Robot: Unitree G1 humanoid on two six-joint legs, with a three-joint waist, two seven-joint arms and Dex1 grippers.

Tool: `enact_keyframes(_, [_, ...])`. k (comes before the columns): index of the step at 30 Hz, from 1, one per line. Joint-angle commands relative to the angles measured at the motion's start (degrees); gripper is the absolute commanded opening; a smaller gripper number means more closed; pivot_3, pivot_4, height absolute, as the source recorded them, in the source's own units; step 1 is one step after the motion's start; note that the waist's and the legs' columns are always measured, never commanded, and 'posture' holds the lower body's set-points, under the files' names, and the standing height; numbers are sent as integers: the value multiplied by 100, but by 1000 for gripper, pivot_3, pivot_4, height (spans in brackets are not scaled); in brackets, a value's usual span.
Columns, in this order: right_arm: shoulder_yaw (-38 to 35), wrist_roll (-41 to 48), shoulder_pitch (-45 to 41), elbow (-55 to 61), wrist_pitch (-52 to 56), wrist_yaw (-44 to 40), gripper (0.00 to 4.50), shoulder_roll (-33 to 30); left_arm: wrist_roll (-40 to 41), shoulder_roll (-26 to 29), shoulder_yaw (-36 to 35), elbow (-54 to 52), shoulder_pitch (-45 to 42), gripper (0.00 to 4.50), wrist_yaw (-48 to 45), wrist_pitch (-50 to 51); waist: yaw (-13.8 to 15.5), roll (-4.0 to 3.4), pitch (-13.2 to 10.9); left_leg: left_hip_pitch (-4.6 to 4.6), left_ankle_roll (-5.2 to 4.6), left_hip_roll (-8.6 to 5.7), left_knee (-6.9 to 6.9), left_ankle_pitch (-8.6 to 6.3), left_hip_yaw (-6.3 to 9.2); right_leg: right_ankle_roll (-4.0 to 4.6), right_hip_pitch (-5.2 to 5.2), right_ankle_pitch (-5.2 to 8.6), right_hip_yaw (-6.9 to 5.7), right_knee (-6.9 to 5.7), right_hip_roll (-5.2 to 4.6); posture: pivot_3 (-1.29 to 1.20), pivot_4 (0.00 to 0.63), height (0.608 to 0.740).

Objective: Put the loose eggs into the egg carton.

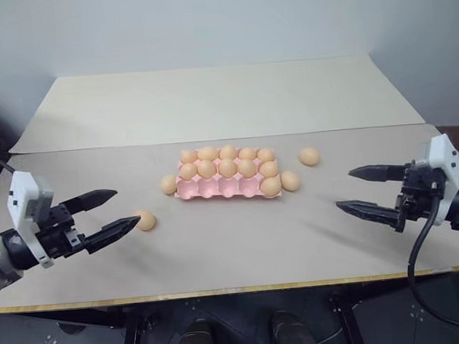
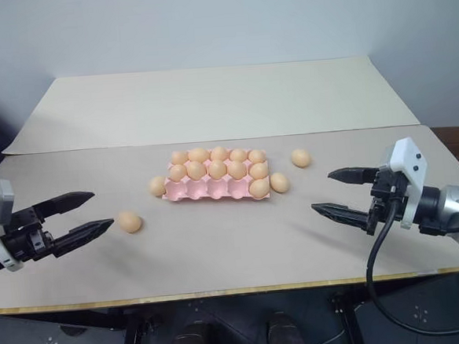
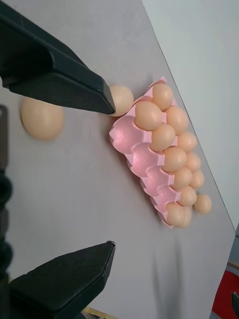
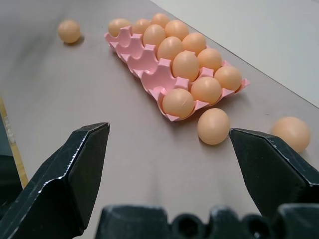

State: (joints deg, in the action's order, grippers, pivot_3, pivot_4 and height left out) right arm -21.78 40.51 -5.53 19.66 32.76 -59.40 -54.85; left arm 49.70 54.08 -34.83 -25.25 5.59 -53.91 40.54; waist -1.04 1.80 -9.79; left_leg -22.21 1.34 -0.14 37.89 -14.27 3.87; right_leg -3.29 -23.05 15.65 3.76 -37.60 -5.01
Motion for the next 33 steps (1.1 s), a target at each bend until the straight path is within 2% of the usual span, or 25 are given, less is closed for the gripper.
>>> enact_keyframes(1, [-125, -35, -104, 40, -112, 14, 4500, -44, 174, 132, -164, -83, -37, 4437, -31, 159, 0, 0, 0, 0, 0, 0, 0, 0, 0, 0, 0, 0, 0, 0, 0, 0, 150, 740])
enact_keyframes(6, [60, -216, -414, -137, -87, 328, 4500, 95, 272, 237, -247, -51, -183, 4437, -89, 208, -15, 0, 0, 1, 0, 0, 0, 0, 0, 0, 0, 0, 0, -1, 0, 0, 150, 740])
enact_keyframes(11, [1053, -1289, -1443, -898, -322, 1019, 4500, 407, 507, 228, -184, 81, -476, 4437, -131, 294, -81, 0, 0, 5, 0, 0, 0, 0, -2, 0, 0, 0, 2, -4, 1, 0, 150, 740])
enact_keyframes(14, [1820, -2122, -2474, -2133, -618, 1485, 4500, 940, 448, 211, -38, 94, -541, 4437, -203, 237, -150, 0, 0, 1, 0, 0, 0, 0, -4, 0, -7, 0, 4, -5, 2, 0, 150, 740])
enact_keyframes(17, [2258, -2824, -3530, -3776, -1174, 2001, 4500, 1632, 410, 176, 67, 101, -581, 4437, -220, 204, -204, -1, -1, 2, 1, 2, -1, 0, -8, 1, -12, -1, 10, -7, 4, 0, 150, 740])
enact_keyframes(20, [2394, -3321, -4387, -5440, -1798, 2435, 4500, 2078, 415, 186, 89, 117, -613, 4437, -260, 204, -241, -4, -3, -6, 2, 3, -5, 1, -8, 3, -23, -1, 11, -9, 6, 0, 150, 740])
enact_keyframes(24, [2395, -3565, -5113, -7144, -2470, 2494, 4500, 2435, 431, 218, -21, 95, -520, 4437, -360, 211, -237, -6, -4, -21, 2, -1, -5, 1, -7, 3, -33, -2, 9, -7, -1, 0, 150, 740])
enact_keyframes(27, [2415, -3673, -5375, -7766, -2729, 2378, 4500, 2627, 426, 230, -143, 67, -404, 4437, -422, 224, -276, -6, -4, -20, 3, -2, -5, 2, -9, 3, -33, -2, 10, -6, -4, 0, 150, 740])
enact_keyframes(33, [2341, -3766, -5524, -8256, -3013, 2450, 4500, 2938, 417, 205, -270, 6, -270, 4437, -393, 223, -316, -8, -5, -7, 3, 1, -5, 2, -9, 3, -32, -2, 16, -19, 3, 0, 150, 740])
